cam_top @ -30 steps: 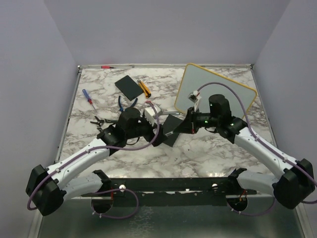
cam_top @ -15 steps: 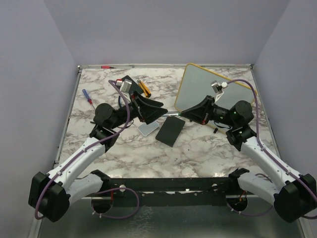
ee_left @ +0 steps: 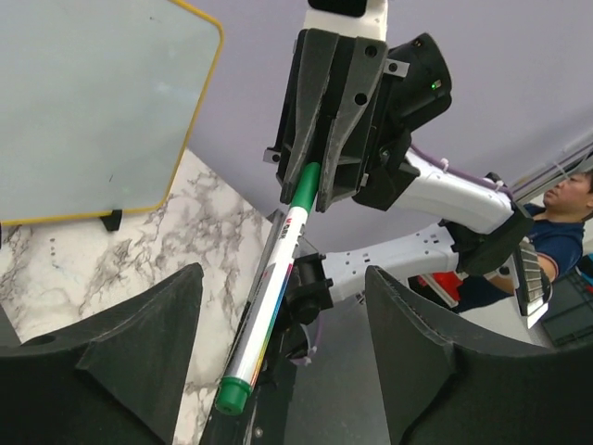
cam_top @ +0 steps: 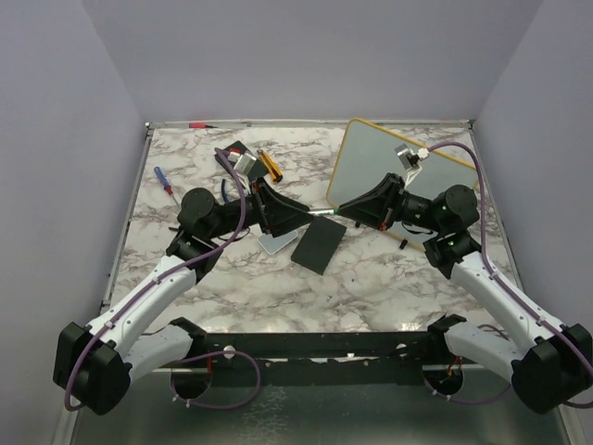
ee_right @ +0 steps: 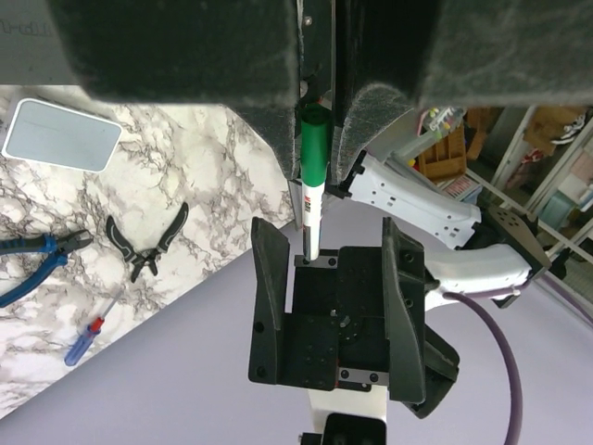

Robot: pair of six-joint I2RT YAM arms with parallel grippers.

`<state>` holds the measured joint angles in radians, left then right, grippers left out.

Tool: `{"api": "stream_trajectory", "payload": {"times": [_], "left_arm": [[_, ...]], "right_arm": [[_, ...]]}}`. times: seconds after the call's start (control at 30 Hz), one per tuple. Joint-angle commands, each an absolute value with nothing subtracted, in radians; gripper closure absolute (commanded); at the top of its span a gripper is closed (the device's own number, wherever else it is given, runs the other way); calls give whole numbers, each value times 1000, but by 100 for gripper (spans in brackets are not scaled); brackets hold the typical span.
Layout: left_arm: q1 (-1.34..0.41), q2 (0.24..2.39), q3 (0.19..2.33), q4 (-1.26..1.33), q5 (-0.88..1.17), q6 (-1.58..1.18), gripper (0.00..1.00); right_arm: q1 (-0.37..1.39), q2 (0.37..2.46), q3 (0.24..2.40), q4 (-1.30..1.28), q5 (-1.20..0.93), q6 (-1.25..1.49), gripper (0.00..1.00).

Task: Write a sentence on the whiteboard
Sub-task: Open the whiteboard marker.

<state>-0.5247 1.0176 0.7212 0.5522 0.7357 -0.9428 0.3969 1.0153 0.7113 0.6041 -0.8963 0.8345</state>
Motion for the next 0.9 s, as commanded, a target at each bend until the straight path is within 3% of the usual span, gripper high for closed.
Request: {"api": "stream_trajectory", "payload": {"times": [0.0,0.2,0.87], "left_arm": [[-522,1012,795,365,789,-828,31],[-522,1008,796,353,808,-844,43],[-522,1005,793,368,836,-881,51]], "right_arm": [[394,1021,749,524,-919,784,99],[394,1050,746,519,-927,786,99],[395,1094,707,636,-924,850,99]]}}
